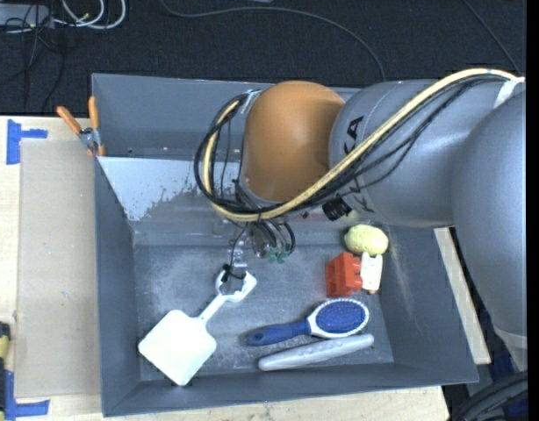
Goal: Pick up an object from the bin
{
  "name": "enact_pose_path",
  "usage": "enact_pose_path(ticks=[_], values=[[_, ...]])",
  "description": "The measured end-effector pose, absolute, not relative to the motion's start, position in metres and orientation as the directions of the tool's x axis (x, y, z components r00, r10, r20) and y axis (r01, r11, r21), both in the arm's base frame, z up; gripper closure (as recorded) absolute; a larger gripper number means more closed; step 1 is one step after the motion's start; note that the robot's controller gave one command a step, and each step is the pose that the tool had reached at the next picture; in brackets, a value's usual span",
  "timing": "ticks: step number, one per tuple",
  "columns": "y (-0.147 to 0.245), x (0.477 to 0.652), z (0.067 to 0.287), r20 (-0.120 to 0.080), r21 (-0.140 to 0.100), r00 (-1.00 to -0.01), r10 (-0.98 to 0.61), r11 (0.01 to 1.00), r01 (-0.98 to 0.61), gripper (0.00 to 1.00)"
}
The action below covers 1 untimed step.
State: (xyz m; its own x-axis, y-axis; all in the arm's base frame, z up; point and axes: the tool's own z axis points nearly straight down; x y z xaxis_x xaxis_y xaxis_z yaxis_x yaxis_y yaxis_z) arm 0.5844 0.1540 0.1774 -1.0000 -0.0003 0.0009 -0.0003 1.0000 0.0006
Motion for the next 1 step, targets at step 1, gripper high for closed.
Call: enact_pose_path(ticks=[1], values=[[0.1629,0.5871,0.1749,0.002,-0.001,-0.992,-0.124,0.992,-0.124,0.00]])
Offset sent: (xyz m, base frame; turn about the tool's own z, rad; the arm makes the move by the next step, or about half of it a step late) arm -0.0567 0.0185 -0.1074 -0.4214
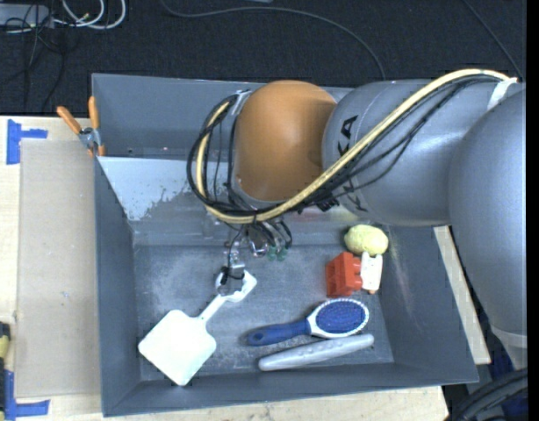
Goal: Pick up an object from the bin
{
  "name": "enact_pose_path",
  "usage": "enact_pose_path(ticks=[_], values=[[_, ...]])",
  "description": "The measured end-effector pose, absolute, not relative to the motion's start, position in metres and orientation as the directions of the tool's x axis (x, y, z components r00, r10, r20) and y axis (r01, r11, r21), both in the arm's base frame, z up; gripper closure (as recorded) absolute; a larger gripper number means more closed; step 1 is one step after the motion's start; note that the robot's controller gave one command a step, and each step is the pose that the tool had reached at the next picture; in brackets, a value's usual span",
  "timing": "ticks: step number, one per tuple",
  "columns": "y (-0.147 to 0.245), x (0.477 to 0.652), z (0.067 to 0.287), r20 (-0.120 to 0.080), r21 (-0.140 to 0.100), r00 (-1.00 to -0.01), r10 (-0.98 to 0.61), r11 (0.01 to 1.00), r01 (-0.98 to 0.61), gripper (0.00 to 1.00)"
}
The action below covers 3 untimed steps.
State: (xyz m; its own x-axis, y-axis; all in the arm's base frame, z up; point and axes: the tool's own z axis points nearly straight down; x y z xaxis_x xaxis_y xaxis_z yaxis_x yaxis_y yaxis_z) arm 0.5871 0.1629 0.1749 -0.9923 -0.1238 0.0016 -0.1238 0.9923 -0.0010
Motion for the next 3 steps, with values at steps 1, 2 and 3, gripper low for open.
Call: enact_pose_path(ticks=[1,2,3], values=[[0.171,0.554,0.113,-0.001,0.002,-0.928,-0.373,0.928,-0.373,0.00],[0.160,0.542,0.088,0.007,0.004,-0.796,-0.605,0.796,-0.605,0.00],[0.191,0.512,0.071,-0.005,-0.001,-0.804,-0.594,0.804,-0.594,1.00]])
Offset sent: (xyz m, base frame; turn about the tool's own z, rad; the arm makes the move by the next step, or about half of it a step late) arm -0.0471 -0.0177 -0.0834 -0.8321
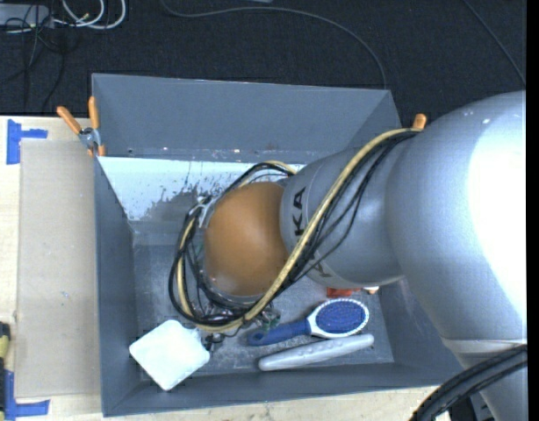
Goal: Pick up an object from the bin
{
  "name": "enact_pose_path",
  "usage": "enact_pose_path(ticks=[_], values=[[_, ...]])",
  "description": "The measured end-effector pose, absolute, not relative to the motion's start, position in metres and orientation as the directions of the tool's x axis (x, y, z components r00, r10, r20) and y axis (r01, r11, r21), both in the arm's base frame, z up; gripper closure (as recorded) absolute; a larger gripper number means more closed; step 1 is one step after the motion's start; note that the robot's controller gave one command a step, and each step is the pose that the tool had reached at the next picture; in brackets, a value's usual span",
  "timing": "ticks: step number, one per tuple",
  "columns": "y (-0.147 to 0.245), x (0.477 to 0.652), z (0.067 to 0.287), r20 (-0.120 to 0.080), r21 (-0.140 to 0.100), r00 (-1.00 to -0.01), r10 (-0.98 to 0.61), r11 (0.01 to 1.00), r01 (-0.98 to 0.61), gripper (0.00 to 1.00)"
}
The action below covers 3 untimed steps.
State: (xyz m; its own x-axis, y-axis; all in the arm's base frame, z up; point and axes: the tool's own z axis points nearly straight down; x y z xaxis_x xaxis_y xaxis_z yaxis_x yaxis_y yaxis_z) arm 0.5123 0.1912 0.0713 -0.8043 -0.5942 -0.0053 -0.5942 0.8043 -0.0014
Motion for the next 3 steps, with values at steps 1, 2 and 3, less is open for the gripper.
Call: enact_pose_path(ticks=[1,2,3], values=[[0.1908,0.5123,0.0712,-0.005,0.000,-0.807,-0.591,0.807,-0.591,1.00],[0.1905,0.5124,0.0711,-0.004,0.000,-0.808,-0.589,0.808,-0.589,1.00],[0.1904,0.5124,0.0710,-0.004,0.000,-0.809,-0.588,0.809,-0.588,1.00]])
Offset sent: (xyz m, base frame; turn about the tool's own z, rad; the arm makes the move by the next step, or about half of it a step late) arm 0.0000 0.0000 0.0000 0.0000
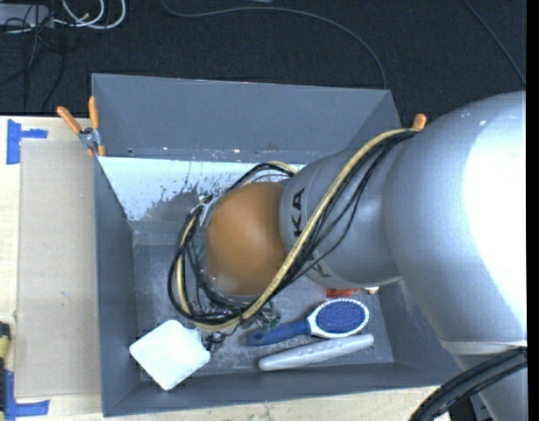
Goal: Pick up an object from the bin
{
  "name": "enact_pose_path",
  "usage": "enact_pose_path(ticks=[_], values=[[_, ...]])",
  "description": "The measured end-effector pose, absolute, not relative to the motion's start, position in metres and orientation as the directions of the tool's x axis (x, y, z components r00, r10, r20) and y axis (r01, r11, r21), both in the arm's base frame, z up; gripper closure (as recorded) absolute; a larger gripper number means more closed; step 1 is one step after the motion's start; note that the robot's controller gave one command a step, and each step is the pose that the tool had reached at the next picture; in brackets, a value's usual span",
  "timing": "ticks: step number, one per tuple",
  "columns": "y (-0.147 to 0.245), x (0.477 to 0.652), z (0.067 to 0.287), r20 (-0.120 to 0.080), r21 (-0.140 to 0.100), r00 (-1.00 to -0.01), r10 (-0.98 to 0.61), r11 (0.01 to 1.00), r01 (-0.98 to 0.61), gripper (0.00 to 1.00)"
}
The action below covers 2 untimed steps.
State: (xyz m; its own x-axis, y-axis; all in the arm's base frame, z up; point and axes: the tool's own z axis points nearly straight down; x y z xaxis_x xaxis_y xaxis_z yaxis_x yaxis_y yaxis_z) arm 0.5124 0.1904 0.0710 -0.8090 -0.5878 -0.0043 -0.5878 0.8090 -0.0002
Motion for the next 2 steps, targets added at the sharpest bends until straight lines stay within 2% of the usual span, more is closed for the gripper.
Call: enact_pose_path(ticks=[2], values=[[0.1903,0.5124,0.0710,-0.004,0.000,-0.810,-0.586,0.810,-0.586,1.00]])
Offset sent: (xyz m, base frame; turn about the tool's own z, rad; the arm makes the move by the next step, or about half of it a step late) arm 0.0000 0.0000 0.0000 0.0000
